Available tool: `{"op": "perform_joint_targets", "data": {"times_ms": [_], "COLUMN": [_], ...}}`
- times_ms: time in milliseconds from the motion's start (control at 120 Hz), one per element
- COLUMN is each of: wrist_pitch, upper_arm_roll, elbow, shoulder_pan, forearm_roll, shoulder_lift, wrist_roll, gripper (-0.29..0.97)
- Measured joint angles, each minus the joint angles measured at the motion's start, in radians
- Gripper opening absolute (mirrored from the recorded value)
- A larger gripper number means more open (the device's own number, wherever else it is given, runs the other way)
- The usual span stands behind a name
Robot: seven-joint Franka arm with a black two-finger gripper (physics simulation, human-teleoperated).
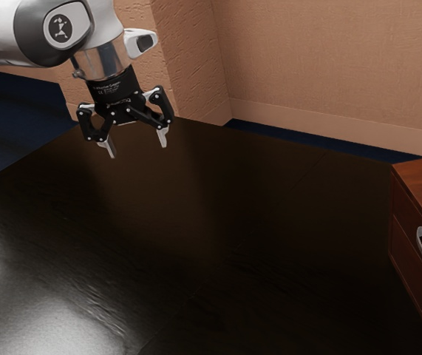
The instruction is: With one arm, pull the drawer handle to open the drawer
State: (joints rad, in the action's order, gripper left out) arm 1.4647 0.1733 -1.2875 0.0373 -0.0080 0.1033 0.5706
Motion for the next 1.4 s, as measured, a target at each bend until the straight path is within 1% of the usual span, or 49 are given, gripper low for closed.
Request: {"op": "perform_joint_targets", "data": {"times_ms": [267, 350, 433, 458, 550, 667, 733, 800, 883, 933, 1017, 1108, 1233, 1400], "wrist_pitch": [0.000, -0.011, 0.001, 0.011, 0.051, 0.088, 0.108, 0.130, 0.159, 0.183, 0.234, 0.288, 0.335, 0.372], "upper_arm_roll": [0.001, -0.001, -0.023, -0.029, -0.048, -0.064, -0.066, -0.068, -0.111, -0.141, -0.163, -0.167, -0.170, -0.169], "elbow": [0.006, 0.095, 0.137, 0.141, 0.136, 0.103, 0.085, 0.067, 0.034, 0.002, -0.045, -0.079, -0.122, -0.138], "shoulder_pan": [-0.006, -0.008, -0.020, -0.022, -0.014, 0.011, 0.009, 0.003, -0.008, 0.003, 0.024, 0.020, 0.021, 0.036], "forearm_roll": [-0.008, -0.010, -0.024, -0.038, -0.125, -0.200, -0.235, -0.284, -0.325, -0.339, -0.351, -0.352, -0.339, -0.316], "shoulder_lift": [0.005, -0.016, -0.045, -0.044, -0.016, 0.006, 0.009, 0.008, 0.008, 0.005, 0.001, -0.003, -0.004, -0.022], "wrist_roll": [0.000, 0.002, 0.009, 0.012, 0.022, 0.033, 0.041, 0.050, 0.070, 0.084, 0.109, 0.133, 0.162, 0.192], "gripper": [0.68, 0.68, 0.68, 0.68, 0.68, 0.68, 0.68, 0.68, 0.68, 0.67, 0.67, 0.67, 0.66, 0.66]}}
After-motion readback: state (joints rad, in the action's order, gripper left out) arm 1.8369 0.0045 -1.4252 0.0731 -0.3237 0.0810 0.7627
